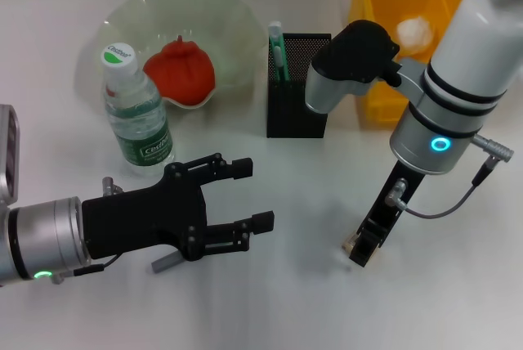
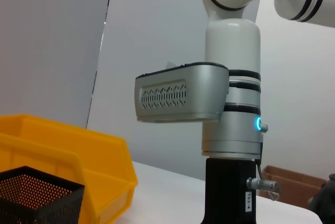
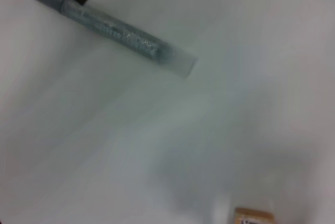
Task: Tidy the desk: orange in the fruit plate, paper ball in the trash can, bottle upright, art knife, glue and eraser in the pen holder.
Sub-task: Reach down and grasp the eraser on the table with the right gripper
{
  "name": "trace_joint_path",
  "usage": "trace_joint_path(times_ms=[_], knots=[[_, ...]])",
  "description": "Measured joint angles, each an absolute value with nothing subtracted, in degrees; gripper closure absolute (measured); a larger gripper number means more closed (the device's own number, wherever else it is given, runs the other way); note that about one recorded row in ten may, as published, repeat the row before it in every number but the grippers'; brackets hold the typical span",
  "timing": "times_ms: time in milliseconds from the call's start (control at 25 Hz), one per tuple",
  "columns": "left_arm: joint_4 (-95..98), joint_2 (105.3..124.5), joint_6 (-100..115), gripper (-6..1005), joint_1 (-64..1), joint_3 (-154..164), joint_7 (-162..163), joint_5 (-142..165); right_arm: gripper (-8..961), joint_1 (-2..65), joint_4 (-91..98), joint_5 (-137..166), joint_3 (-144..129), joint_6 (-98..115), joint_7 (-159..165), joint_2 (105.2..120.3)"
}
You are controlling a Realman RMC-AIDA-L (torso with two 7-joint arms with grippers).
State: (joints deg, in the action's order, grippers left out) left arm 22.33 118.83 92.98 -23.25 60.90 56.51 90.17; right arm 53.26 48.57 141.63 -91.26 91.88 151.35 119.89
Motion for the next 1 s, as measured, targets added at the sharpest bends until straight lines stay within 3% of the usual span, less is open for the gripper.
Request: trace_joint_path(times_ms=[440,1000], knots=[[22.33,118.83,92.98,208,-23.27,60.9,56.51,90.17,501,53.3,48.25,141.57,-91.4,91.49,151.28,119.88],[22.32,118.82,92.99,209,-23.27,60.91,56.51,90.17,582,53.22,48.25,141.57,-91.41,90.19,150.79,119.88]])
